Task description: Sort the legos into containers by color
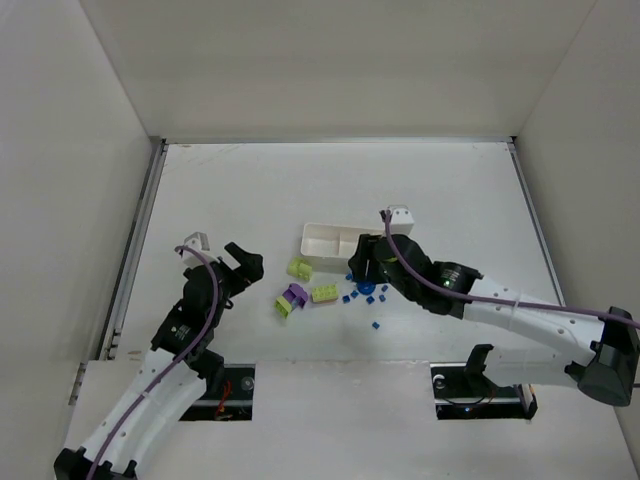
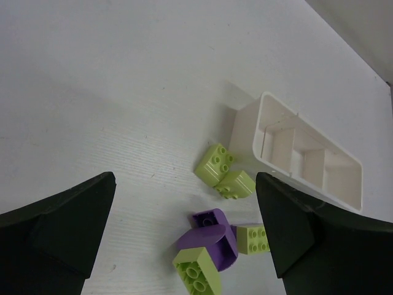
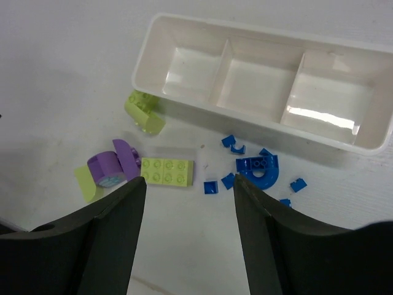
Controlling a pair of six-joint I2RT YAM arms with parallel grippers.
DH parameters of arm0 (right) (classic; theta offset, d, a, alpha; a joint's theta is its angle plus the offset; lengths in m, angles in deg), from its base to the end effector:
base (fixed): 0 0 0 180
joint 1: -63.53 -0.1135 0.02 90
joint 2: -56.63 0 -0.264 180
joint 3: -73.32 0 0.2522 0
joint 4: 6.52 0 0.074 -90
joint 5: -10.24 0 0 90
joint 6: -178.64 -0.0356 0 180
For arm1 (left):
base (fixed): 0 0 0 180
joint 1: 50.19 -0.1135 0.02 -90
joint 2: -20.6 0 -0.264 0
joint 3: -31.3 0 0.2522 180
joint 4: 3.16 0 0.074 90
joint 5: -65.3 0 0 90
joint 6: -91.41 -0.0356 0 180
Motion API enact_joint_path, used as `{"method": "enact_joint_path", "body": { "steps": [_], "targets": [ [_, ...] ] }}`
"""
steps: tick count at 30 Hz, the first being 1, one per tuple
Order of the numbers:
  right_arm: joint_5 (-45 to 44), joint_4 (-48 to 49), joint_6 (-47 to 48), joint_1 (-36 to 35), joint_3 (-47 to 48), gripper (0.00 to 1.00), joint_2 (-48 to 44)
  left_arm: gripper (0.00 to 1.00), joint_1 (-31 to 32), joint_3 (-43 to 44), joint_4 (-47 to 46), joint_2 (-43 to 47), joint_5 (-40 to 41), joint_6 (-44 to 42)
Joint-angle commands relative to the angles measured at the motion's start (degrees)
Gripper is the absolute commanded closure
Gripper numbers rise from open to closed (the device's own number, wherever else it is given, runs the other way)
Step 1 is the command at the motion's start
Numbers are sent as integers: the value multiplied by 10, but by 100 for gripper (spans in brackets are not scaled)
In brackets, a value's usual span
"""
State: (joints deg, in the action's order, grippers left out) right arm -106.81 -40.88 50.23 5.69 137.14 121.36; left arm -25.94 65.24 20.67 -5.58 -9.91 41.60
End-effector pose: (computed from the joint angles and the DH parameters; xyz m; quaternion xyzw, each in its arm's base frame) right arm 0.1445 0.1994 0.2872 -0.0397 0.8692 0.1941 0.4530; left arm 0.1288 -0.0480 0.2340 -0.1865 0.7740 -0.2309 0.5593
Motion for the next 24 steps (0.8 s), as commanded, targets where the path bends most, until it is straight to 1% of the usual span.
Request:
{"method": "enact_joint_path", "body": {
  "steps": [1,2,3,4,6,8,10,13,15,16,17,20,21,22,23,24],
  "targets": [
    [-6,-1,11,-11,52,37,11,0,-8,-4,-10,3,-2,5],
    [-2,-1,21,-20,57,42,14,0,-9,-7,-11,8,-2,4],
    [3,-1,32,-29,58,49,18,0,-10,-11,-15,13,-2,3],
    [10,1,43,-41,58,55,22,0,-10,-13,-19,16,0,6],
    [26,-1,54,-59,57,70,29,0,-12,-7,-24,18,16,6],
    [48,-11,68,-74,57,81,38,0,-8,1,-31,19,34,7],
    [71,-18,85,-87,58,85,45,0,1,3,-58,22,45,14],
    [103,-12,122,-93,54,86,61,0,20,-10,-114,21,66,42],
    [125,-4,155,-92,51,82,86,0,34,-9,-123,15,81,53],
    [135,-1,173,-90,51,77,101,0,38,-4,-123,10,89,55],
    [144,1,192,-88,52,70,117,0,42,1,-123,3,96,57],
    [160,14,245,-72,63,45,167,0,48,17,-132,-19,104,44],
    [169,15,262,-70,71,41,181,6,49,24,-136,-29,95,26],
    [179,17,278,-67,76,38,193,16,51,31,-142,-41,81,2],
    [189,21,293,-63,83,34,204,31,51,35,-147,-55,68,-25],
    [193,25,311,-60,88,32,214,51,51,36,-153,-69,61,-35]
  ]
}}
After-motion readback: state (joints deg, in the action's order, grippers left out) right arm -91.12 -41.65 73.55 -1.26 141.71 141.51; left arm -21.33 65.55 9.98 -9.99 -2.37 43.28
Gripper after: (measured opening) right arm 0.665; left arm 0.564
